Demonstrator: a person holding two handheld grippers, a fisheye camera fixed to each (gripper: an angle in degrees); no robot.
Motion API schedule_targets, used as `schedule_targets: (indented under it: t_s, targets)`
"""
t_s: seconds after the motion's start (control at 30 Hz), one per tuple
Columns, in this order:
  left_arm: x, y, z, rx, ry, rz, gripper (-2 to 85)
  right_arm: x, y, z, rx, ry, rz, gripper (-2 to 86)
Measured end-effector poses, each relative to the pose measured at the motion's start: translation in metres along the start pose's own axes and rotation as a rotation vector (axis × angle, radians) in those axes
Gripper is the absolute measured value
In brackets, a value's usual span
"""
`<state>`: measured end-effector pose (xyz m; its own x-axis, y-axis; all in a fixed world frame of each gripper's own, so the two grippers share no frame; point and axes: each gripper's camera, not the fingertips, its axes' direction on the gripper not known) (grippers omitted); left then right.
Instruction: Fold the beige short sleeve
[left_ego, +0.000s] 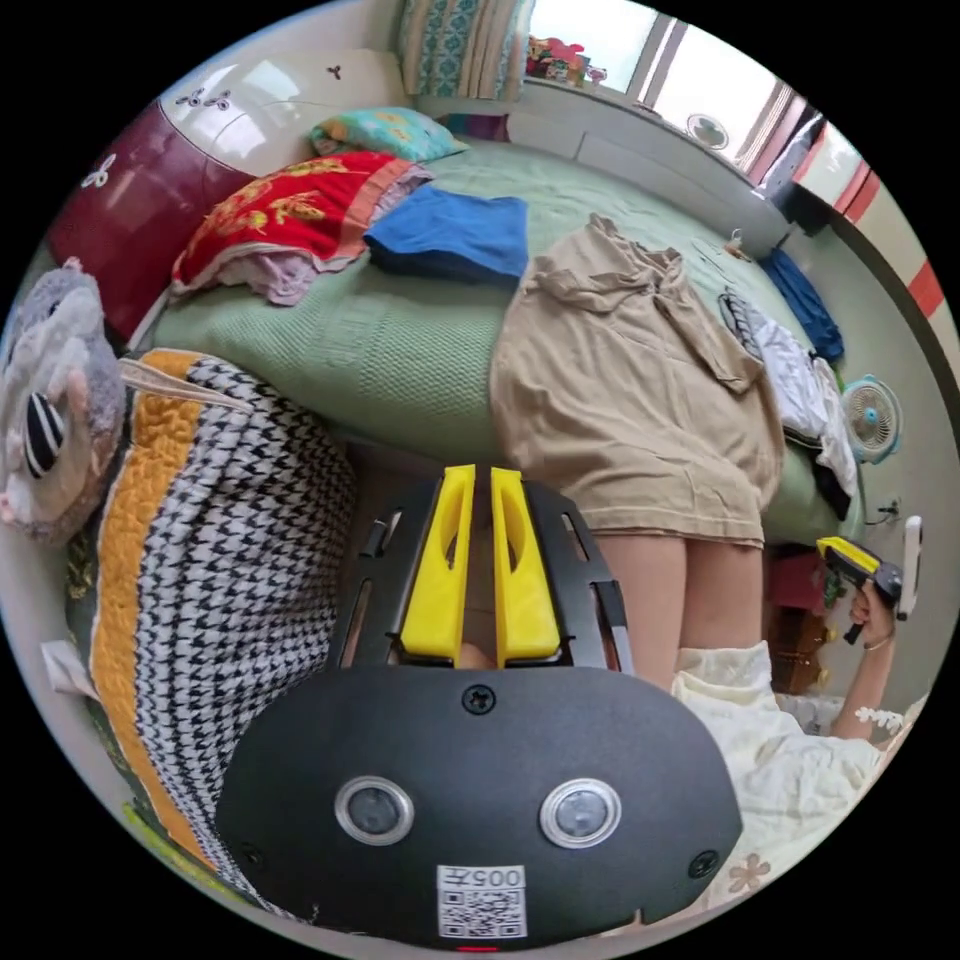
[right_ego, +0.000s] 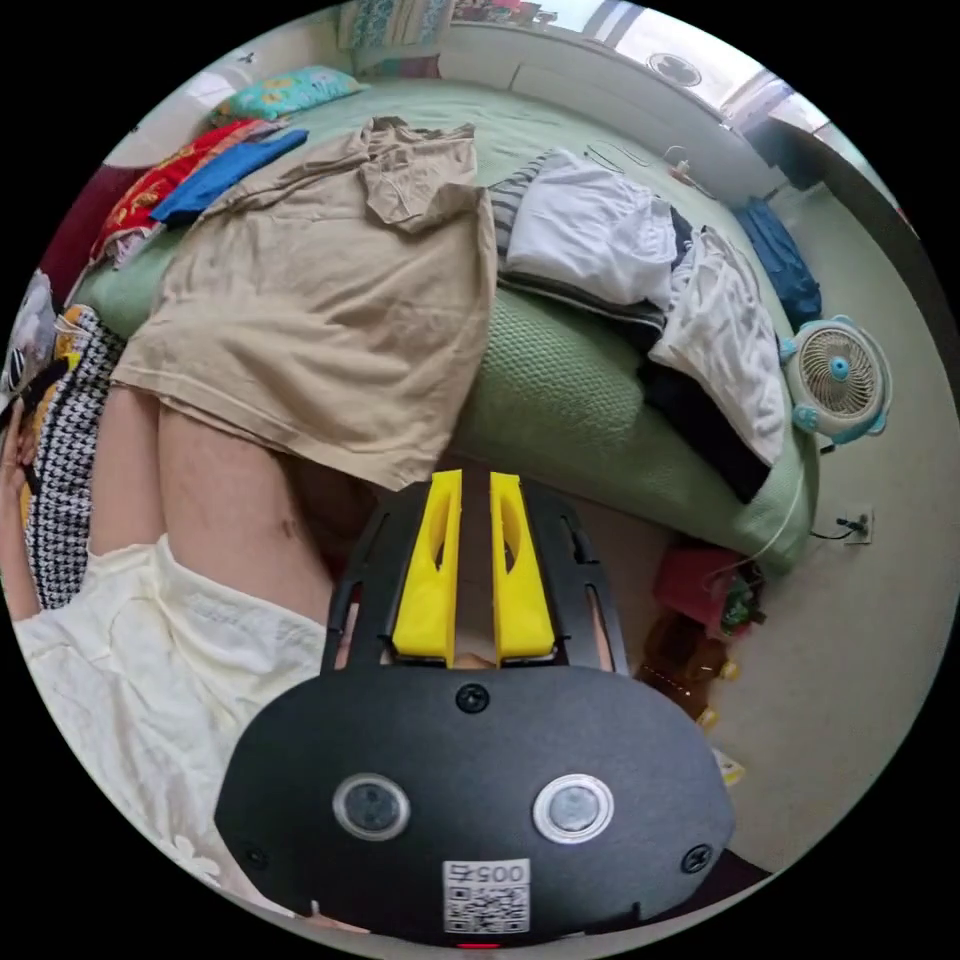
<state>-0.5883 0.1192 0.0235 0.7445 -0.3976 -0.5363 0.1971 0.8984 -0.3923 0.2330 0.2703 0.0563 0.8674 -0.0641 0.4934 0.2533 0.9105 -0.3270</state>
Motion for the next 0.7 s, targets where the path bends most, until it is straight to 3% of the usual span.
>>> schedule_targets:
  t_s: [0.17,0.3,0.4,0.53,0.7]
  targets:
    - [0.075,-0.086,0.006,0.199,0.087,0.127,5.0,-0.017,-0.079,-0.049,0.302,0.049,-0.073,7.5]
    - [0.142,-0.177,0.07,0.203,0.214,0.117,5.0,-0.06,-0.179,-0.033,0.428,-0.084,-0.158,7.1]
    - [0.172,-0.225,0.12,0.197,0.214,0.063,3.2,-0.083,-0.243,0.004,0.386,-0.143,-0.2,7.8]
    - [0.194,-0.258,0.181,0.146,0.198,0.061,1.4,-0.099,-0.303,0.056,0.289,-0.076,-0.219,7.7]
    - [0.199,-0.263,0.25,0.038,0.24,0.091,0.1,-0.103,-0.324,0.084,0.284,-0.032,-0.279,6.1]
